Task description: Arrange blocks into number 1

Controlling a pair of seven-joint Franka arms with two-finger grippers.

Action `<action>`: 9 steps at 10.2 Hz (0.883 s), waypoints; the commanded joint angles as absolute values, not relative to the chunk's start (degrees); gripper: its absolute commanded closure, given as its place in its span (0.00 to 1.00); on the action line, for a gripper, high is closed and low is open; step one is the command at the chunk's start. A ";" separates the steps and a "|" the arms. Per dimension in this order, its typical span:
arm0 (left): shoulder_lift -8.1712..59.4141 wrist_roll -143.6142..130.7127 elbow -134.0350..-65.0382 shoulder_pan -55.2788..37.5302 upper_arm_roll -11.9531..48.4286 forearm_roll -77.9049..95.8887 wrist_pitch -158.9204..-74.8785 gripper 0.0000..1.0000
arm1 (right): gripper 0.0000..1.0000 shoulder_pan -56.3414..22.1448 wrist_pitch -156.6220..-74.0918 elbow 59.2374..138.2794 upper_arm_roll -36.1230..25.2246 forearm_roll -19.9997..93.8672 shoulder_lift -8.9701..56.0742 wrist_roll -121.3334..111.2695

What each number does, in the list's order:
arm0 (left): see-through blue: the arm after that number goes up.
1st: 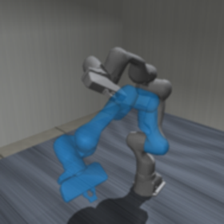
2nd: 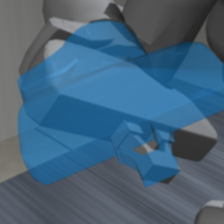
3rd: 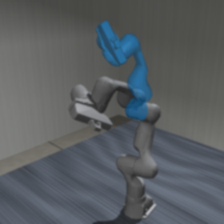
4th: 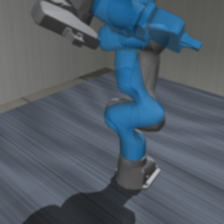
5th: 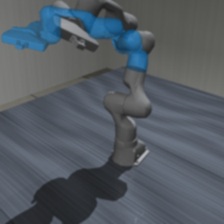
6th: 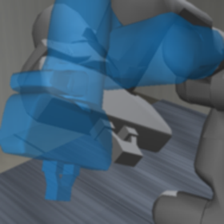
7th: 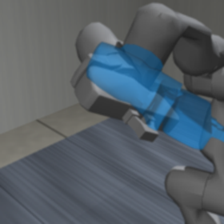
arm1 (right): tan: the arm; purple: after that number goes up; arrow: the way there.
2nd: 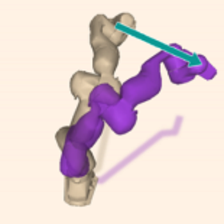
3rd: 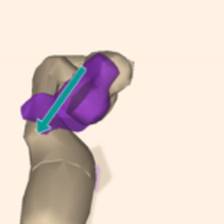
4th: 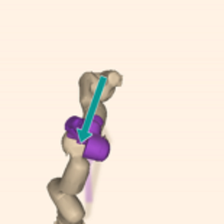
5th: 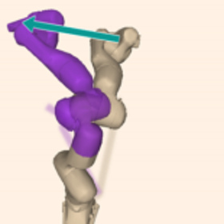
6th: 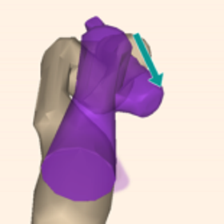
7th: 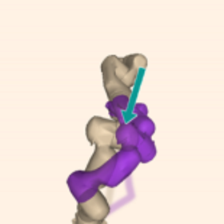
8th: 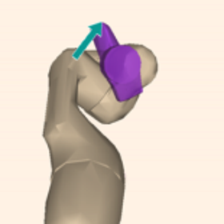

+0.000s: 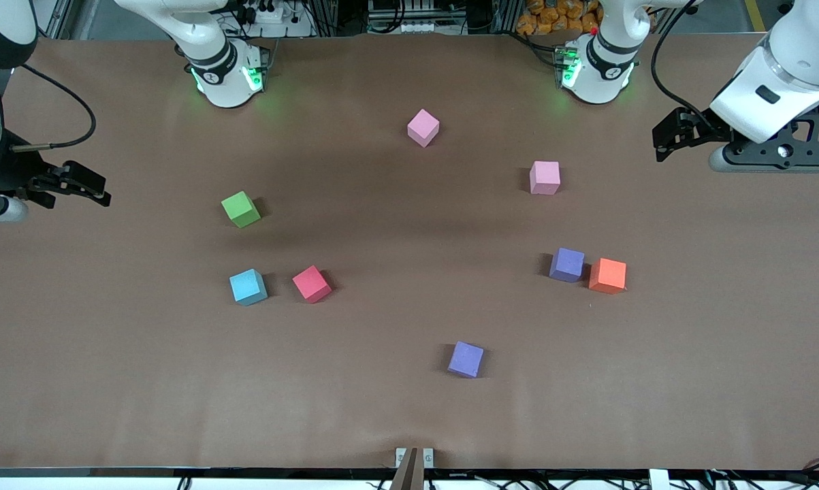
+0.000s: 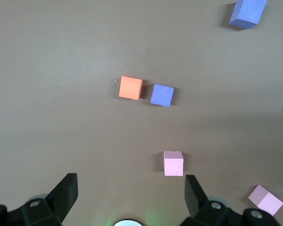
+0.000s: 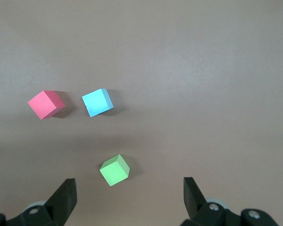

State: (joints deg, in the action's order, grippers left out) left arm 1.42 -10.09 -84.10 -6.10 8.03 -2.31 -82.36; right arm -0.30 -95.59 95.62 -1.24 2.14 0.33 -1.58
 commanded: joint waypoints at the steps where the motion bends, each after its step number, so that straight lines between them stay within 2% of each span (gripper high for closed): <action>1: 1.85 -9.67 -82.88 -5.89 8.00 -1.14 -82.00 0.00 | 0.00 0.35 -95.27 96.50 -1.23 2.90 -0.88 -2.46; 7: 2.37 -9.93 -83.40 -5.89 8.09 -1.06 -82.00 0.00 | 0.00 0.70 -95.27 96.42 -1.05 2.99 -0.79 -2.46; 9: 6.74 -10.02 -85.24 -6.50 8.09 -1.58 -82.00 0.00 | 0.00 0.70 -95.27 96.15 -0.97 2.90 -0.62 -2.46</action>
State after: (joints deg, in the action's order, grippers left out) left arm 3.12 -10.09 -84.85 -6.18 8.06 -2.31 -82.30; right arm 0.07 -95.54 95.62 -1.28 2.14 0.34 -1.59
